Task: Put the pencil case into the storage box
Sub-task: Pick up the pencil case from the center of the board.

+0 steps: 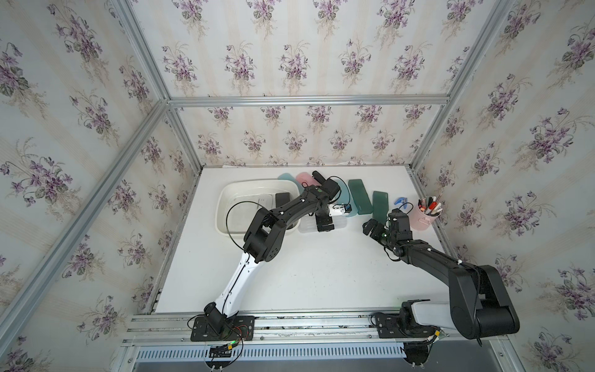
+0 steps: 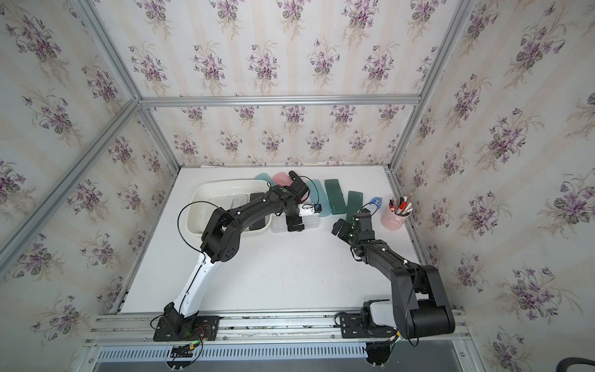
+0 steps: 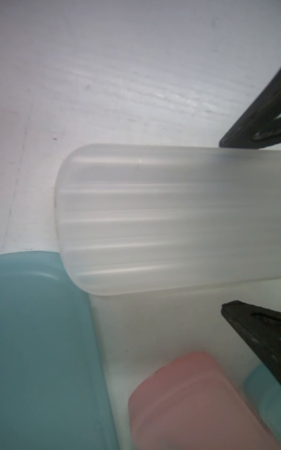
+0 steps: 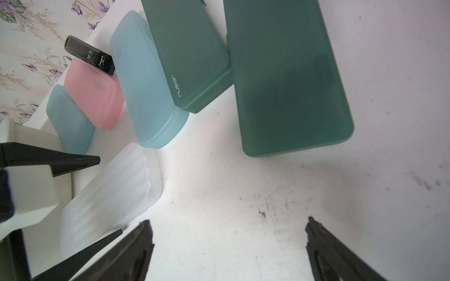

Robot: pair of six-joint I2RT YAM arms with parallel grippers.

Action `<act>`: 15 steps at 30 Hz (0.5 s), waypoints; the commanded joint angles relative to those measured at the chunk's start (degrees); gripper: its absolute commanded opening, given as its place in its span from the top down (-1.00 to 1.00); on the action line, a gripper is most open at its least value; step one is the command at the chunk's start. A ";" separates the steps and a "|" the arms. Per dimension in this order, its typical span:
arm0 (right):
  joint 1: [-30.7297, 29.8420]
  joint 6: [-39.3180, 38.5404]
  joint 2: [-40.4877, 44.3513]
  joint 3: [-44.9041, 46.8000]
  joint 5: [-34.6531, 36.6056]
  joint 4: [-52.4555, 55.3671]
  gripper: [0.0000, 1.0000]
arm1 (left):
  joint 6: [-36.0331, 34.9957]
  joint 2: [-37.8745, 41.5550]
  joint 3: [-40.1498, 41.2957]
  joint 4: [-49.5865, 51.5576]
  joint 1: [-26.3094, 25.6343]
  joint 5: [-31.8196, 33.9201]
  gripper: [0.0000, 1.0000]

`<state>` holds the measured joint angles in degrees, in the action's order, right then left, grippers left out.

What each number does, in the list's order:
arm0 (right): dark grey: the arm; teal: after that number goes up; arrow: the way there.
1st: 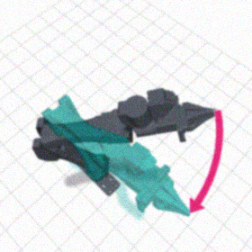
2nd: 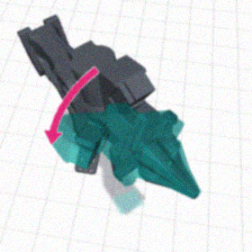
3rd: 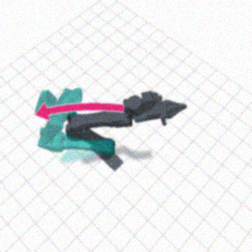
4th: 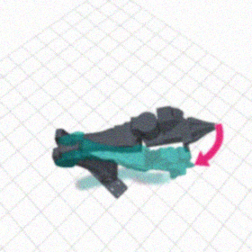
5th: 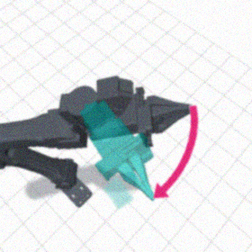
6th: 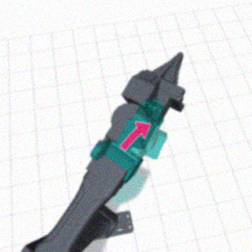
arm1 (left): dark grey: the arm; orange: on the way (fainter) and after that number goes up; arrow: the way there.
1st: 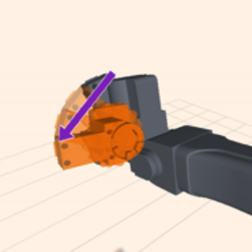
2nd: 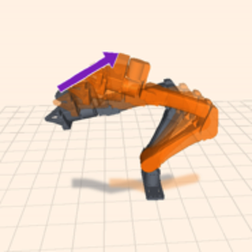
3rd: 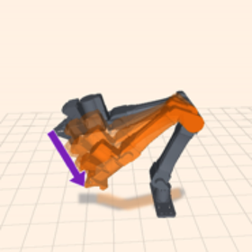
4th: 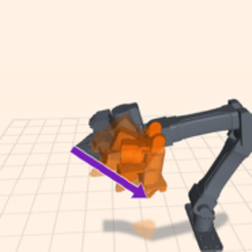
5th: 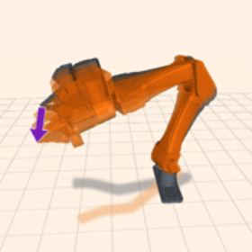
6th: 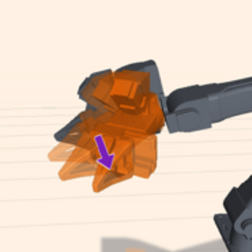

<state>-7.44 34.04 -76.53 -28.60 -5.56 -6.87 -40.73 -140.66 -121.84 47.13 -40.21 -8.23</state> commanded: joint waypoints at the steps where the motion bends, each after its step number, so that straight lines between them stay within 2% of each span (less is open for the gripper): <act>1: 0.02 -0.81 0.02 -0.01 -0.33 -1.83 -0.99 | -1.45 -0.46 -0.37 0.96 0.61 -1.09 -0.98; 7: -0.01 -0.73 0.40 -0.14 -0.26 -1.66 -0.99 | -1.73 -0.78 0.31 0.89 1.27 -2.52 -0.99; 10: -0.01 -0.82 1.19 -0.23 0.02 -1.08 -0.99 | -2.15 -1.18 0.45 1.59 1.52 -2.62 -0.84; 15: 0.01 -0.99 2.34 -0.23 0.49 -0.33 -0.99 | -1.99 -0.68 2.02 1.11 1.85 -2.93 -0.79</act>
<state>-7.44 33.43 -74.61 -28.60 -5.58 -7.68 -41.56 -141.05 -120.88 46.85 -38.52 -12.82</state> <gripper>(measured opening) 0.996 0.902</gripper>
